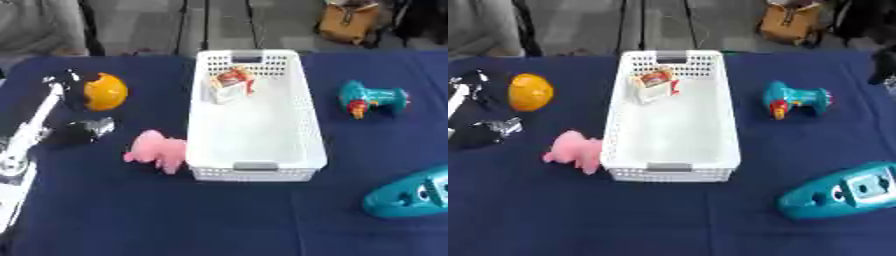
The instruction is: Pick up objects on the table and place them in the box.
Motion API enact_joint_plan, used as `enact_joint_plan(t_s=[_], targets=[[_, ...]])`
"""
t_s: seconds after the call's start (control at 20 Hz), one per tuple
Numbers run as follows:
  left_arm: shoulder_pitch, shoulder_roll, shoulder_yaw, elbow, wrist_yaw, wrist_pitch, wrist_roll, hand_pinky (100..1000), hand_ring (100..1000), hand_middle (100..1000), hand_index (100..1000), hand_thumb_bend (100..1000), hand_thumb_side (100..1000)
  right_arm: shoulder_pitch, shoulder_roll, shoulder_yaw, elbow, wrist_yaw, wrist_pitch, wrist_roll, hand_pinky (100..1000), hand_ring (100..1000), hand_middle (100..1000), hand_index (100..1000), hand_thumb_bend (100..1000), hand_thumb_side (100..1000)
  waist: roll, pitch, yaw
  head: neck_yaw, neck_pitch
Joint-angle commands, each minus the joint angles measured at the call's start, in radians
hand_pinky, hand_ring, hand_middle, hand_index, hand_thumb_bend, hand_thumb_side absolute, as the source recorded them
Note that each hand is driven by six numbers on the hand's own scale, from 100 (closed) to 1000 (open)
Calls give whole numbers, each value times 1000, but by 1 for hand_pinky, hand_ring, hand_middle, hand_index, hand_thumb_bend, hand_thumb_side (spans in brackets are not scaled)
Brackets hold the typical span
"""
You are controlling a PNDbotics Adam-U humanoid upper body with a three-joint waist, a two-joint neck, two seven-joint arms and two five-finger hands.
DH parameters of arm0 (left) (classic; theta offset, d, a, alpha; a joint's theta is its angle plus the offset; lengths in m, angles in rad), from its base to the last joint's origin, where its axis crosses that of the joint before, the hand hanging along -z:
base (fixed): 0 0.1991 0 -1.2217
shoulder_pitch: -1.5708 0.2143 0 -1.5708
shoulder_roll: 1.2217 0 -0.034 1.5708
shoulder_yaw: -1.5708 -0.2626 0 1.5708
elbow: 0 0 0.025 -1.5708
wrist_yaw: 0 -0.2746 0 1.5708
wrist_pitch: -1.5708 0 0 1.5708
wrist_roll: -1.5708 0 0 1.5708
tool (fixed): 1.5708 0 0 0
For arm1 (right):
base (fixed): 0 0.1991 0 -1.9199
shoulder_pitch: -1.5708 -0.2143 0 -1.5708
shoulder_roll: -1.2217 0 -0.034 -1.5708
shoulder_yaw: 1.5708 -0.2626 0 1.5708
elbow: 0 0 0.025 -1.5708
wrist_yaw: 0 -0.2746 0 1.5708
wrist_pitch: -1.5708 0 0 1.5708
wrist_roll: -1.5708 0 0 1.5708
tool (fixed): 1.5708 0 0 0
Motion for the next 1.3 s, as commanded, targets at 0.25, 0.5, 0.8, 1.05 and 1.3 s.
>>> enact_joint_plan(t_s=[0.25,0.5,0.8,1.05,1.3], targets=[[-20,53,-7,-20,-4,-14,-22,529,601,752,825,652,566,-9,-18,-9,-11,-7,-1,0,548,485,612,842,359,572,-4,-16,1,-8,-11],[-21,54,-8,-20,-4,-17,-28,530,601,752,826,653,566,-10,-17,-9,-11,-7,-1,1,548,485,611,842,359,572,-4,-16,1,-9,-13],[-21,64,-16,-21,-5,-29,-46,539,606,753,827,686,563,-9,-18,-9,-10,-7,-1,1,548,484,612,842,360,572,-3,-18,1,-11,-14],[-47,189,-83,-4,-35,-109,-226,659,686,750,832,861,570,-10,-20,-6,-9,-8,-2,4,548,484,612,842,360,572,-1,-23,-3,-17,-19],[-113,298,-161,23,-102,-188,-384,739,741,743,821,920,540,-9,-20,-1,-8,-9,-1,9,548,484,612,843,360,572,2,-27,-9,-17,-19]])
